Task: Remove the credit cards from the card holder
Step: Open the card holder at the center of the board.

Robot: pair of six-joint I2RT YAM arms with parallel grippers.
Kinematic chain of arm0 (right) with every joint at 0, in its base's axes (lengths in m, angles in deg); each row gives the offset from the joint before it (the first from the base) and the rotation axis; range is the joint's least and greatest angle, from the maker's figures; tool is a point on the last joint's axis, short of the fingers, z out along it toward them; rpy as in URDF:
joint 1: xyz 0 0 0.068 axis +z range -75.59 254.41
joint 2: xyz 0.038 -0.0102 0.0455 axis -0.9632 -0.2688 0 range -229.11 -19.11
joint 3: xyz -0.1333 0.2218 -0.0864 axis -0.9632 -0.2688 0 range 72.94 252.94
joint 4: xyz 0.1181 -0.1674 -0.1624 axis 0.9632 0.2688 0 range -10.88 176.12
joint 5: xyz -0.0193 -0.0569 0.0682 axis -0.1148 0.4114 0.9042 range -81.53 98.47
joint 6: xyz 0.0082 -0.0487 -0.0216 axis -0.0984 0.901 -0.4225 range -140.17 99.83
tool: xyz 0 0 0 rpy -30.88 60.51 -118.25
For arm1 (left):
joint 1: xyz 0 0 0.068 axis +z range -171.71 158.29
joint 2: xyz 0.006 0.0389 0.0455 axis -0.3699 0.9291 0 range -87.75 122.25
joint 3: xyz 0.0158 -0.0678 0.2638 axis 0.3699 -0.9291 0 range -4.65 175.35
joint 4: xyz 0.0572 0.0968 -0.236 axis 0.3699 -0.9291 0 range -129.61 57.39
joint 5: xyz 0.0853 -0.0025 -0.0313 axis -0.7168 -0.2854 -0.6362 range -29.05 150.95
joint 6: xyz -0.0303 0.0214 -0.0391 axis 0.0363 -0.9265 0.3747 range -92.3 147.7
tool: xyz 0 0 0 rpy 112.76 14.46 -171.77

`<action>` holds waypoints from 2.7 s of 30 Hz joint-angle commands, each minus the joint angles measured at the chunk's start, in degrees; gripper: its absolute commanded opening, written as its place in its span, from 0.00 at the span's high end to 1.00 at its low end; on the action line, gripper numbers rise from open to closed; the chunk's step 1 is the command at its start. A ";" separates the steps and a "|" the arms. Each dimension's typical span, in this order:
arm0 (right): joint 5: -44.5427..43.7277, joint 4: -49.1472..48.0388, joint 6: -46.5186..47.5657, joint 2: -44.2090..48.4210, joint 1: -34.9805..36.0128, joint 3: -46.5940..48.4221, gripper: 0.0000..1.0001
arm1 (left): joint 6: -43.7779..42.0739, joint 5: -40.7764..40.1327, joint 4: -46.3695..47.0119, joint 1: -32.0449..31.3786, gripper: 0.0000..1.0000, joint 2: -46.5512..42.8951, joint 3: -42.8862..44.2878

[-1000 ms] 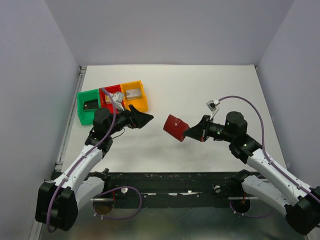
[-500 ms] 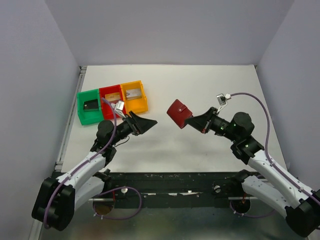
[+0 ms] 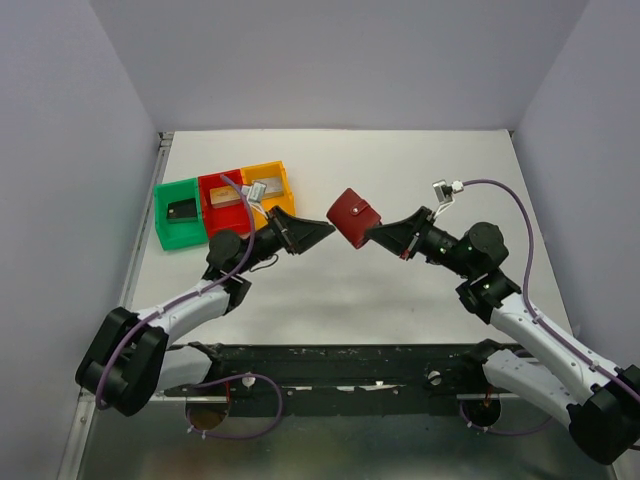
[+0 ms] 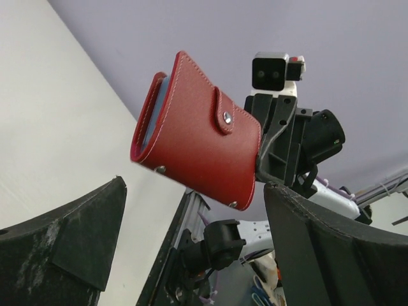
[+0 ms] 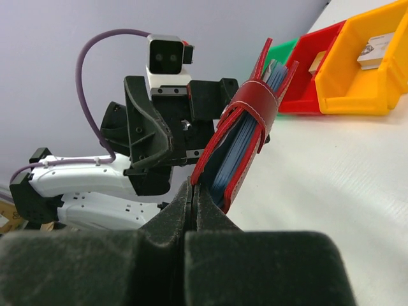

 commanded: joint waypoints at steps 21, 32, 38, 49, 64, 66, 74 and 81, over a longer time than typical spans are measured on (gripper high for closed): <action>2.36 -1.38 1.54 1.41 -0.27 -0.34 0.99 | 5.36 3.09 18.60 -3.19 0.16 11.79 7.99; 1.48 0.91 3.12 3.08 -0.27 -1.74 0.99 | 2.11 2.92 12.90 -3.11 0.35 8.37 7.63; 1.39 2.05 3.91 3.61 -0.36 -2.54 0.99 | -0.35 2.83 8.06 -3.19 0.41 6.43 8.16; 2.00 3.90 5.58 4.22 -0.27 -2.28 0.99 | -1.58 3.44 4.89 -3.19 0.61 6.08 9.30; -7.74 32.43 19.97 7.30 -0.27 7.12 0.27 | -19.23 2.83 -25.82 -3.28 1.00 -1.91 15.54; -10.20 36.84 23.41 8.44 -0.27 9.58 0.23 | -23.80 0.82 -33.22 -3.19 1.00 -3.85 16.86; -19.94 51.16 32.29 5.81 1.48 20.47 0.28 | -30.59 -5.51 -54.33 -4.86 1.00 -3.68 24.77; -40.07 58.91 39.32 0.63 10.70 28.57 0.33 | -26.12 -10.09 -65.07 -7.76 1.00 0.45 31.97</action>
